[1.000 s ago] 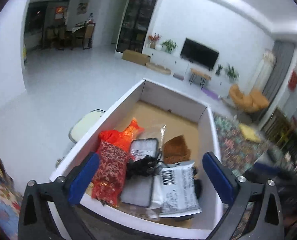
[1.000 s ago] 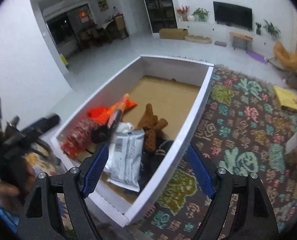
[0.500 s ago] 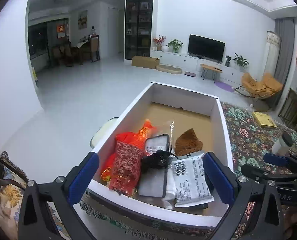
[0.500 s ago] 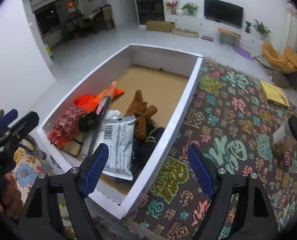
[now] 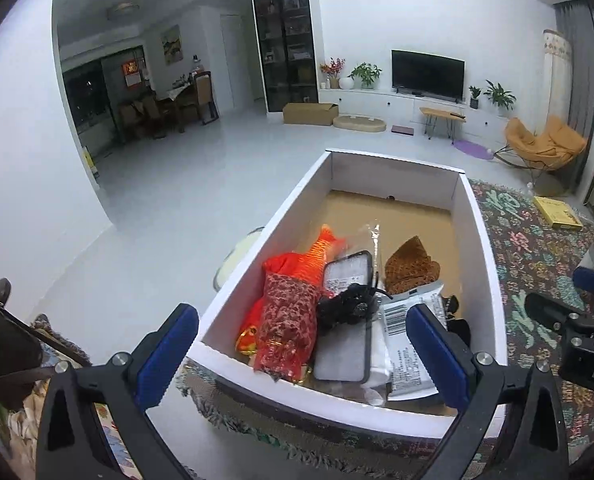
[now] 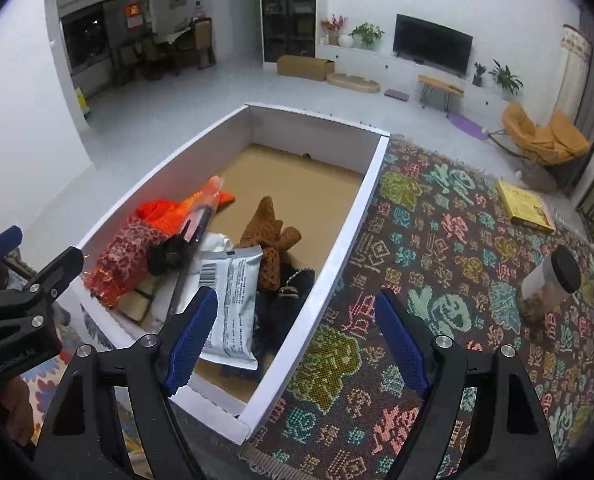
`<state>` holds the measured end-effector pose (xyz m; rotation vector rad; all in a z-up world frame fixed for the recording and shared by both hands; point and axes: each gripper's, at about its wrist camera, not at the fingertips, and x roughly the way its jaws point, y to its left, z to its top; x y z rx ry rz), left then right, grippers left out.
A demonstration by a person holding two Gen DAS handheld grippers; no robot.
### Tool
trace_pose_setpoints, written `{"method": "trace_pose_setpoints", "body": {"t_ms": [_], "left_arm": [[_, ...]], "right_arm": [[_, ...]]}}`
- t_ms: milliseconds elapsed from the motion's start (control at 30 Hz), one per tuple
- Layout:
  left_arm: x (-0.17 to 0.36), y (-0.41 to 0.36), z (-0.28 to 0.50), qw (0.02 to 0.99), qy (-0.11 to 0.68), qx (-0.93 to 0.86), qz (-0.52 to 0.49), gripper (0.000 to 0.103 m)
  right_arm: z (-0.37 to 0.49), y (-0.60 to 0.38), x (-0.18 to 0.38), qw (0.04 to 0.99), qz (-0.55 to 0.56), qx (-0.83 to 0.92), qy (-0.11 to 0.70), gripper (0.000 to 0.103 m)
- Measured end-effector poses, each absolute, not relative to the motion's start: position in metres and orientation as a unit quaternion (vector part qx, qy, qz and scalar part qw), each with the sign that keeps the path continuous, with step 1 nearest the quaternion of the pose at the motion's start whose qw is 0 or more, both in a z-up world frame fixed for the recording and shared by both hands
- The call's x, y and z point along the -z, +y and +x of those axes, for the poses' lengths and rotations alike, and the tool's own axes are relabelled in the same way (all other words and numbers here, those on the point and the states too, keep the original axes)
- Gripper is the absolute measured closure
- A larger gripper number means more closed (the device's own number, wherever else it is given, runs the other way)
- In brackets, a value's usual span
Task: Organize soft objects
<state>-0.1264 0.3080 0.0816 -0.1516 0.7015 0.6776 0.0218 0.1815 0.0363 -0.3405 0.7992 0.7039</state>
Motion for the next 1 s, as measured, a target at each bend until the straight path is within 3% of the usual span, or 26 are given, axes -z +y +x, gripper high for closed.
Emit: {"method": "trace_pose_setpoints", "body": {"t_ms": [1000], "left_arm": [[-0.0752,0.3143,-0.1357,0.884,0.326,-0.322,-0.098,0.000]], "right_arm": [[0.0155,0.1847,-0.0316,0.851,-0.178,-0.325,0.372,0.020]]}}
